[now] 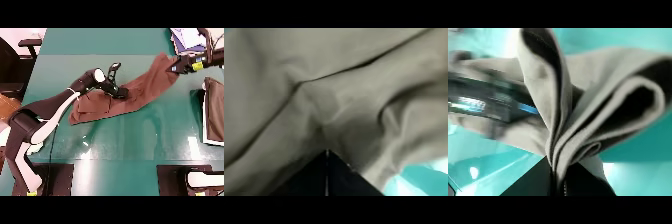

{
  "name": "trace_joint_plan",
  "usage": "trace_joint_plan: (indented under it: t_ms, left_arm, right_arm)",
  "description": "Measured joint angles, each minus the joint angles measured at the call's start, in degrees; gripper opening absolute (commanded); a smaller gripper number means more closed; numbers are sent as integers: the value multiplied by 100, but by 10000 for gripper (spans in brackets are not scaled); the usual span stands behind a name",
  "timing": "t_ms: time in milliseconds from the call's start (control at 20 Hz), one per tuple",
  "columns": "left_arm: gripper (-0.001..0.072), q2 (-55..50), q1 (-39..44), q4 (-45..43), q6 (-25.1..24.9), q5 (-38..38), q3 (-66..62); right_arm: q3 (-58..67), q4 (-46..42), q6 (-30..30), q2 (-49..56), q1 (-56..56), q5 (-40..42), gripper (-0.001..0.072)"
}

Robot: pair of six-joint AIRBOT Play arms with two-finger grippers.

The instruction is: Fold the shirts.

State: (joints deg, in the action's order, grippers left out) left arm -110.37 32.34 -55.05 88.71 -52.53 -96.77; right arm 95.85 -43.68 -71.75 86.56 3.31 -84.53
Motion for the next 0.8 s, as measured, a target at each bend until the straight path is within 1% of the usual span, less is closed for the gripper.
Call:
trace_joint_plan:
  t_ms: [200, 400, 500, 650, 800]
  left_arm:
    - [29, -170, 48, 28, 92, 4, -107]
    - [28, -201, 31, 9, 120, -24, -247]
    - [28, -201, -68, -87, 127, -184, -531]
    - [28, -195, -334, -332, 131, -726, -1228]
    - [28, -37, -793, -634, 140, -1270, -1902]
  right_arm:
    - [553, 46, -116, -107, 664, 28, 18]
    - [809, 55, -173, -138, 1145, 76, 17]
    - [857, 79, -195, -144, 1311, 149, 18]
    - [892, 70, -212, -144, 1537, 302, 18]
    - [903, 68, -219, -144, 1840, 540, 18]
